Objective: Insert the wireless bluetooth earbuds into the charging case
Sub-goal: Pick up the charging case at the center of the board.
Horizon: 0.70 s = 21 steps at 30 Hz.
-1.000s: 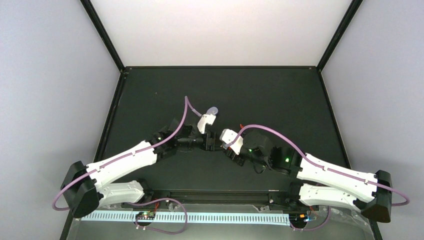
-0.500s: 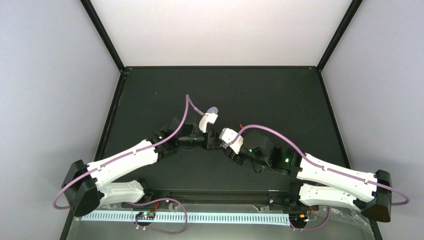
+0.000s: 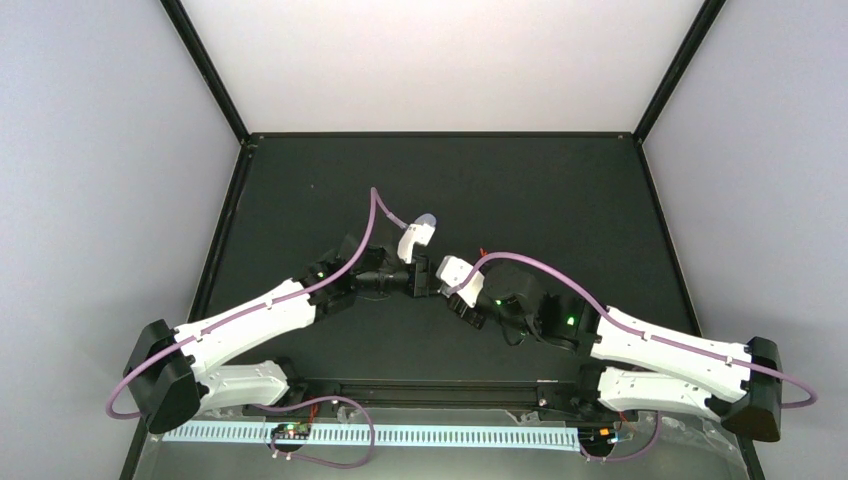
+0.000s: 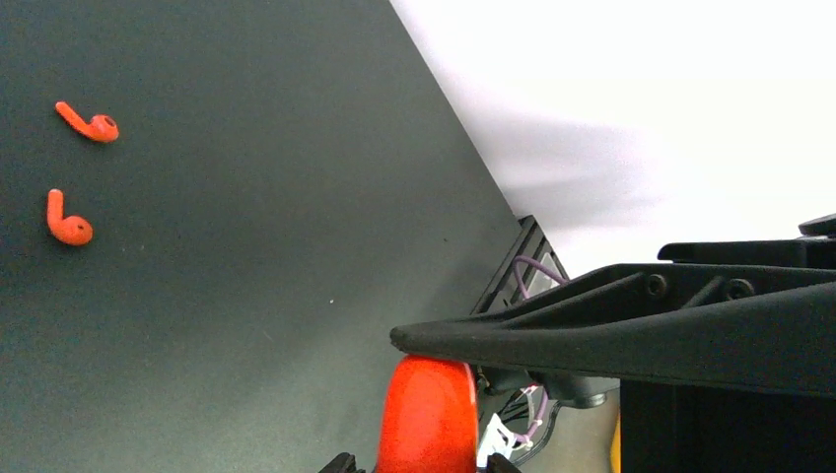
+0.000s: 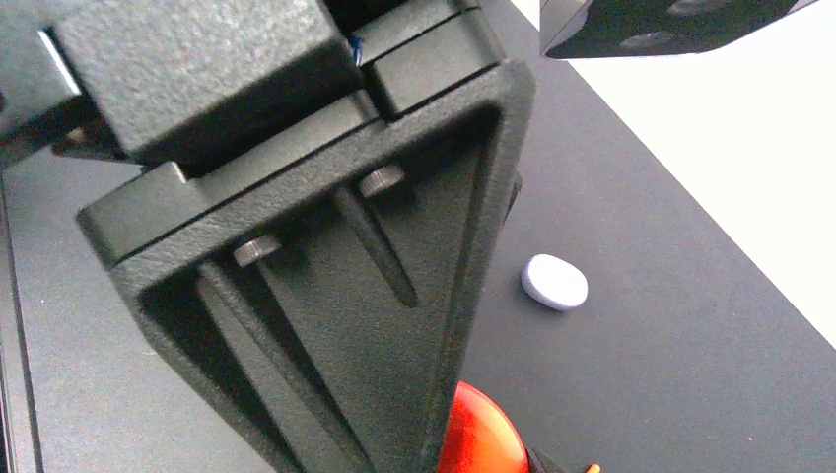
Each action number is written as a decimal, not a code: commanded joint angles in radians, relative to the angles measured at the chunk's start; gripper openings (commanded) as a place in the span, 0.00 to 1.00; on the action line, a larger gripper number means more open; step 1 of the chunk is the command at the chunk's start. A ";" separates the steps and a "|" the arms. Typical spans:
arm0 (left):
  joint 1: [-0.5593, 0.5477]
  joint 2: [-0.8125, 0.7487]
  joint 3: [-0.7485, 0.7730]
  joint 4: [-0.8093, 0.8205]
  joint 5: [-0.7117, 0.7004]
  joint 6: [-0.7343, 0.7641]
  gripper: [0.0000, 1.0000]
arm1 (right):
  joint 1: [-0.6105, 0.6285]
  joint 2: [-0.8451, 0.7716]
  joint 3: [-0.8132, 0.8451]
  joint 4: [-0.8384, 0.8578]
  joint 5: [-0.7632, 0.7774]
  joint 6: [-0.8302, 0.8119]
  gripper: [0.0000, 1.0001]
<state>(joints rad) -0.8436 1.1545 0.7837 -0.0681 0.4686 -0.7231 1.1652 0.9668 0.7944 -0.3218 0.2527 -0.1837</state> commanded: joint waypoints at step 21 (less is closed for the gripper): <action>0.032 -0.158 -0.027 0.105 0.016 -0.035 0.05 | -0.006 -0.052 0.157 -0.046 -0.124 0.195 0.83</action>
<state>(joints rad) -0.8368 1.0676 0.7685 -0.0120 0.4976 -0.7601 1.1648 0.9783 0.9031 -0.3420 0.1993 -0.0834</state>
